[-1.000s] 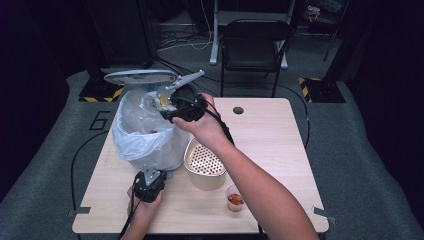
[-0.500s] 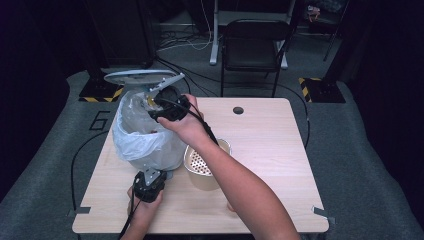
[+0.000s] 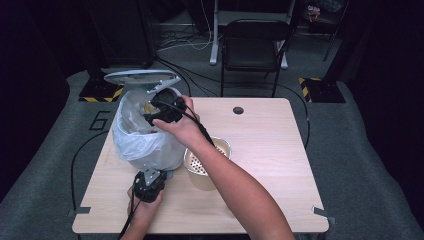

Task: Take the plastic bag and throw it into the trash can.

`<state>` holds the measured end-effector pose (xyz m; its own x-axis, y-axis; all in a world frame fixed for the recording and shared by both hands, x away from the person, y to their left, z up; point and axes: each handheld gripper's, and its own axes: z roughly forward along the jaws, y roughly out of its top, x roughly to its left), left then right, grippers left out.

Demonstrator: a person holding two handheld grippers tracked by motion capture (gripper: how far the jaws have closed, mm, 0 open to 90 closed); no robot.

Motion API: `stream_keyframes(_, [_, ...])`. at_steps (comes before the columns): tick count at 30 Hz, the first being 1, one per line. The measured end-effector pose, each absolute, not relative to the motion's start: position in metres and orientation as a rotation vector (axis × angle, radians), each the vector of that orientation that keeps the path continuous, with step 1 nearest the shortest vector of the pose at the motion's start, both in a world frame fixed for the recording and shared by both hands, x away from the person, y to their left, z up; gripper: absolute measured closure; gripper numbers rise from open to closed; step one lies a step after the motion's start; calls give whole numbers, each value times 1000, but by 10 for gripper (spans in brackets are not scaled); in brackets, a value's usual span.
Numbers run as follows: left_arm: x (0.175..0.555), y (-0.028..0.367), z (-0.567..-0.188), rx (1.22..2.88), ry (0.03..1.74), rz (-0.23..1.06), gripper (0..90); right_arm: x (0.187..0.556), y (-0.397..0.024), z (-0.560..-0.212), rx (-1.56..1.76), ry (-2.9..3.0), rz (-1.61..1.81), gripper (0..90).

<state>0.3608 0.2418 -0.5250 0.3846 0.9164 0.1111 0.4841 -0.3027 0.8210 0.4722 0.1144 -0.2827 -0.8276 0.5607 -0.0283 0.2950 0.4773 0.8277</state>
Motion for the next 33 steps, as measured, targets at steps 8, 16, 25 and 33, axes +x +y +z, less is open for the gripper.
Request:
stream_keyframes(8, [361,242,-525,1928,1205,773,768,465,105,-278,700,2412,1289,406])
stream_keyframes(16, [361,242,-525,1929,1204,774,768,451,88,-270,677,2397,1316,358])
stream_keyframes(25, [361,241,-526,1919,1203,787,769,425,46,-269,670,2358,1335,269])
stream_keyframes(33, [361,239,-527,1894,1218,762,769,418,15,-285,743,2351,1332,249])
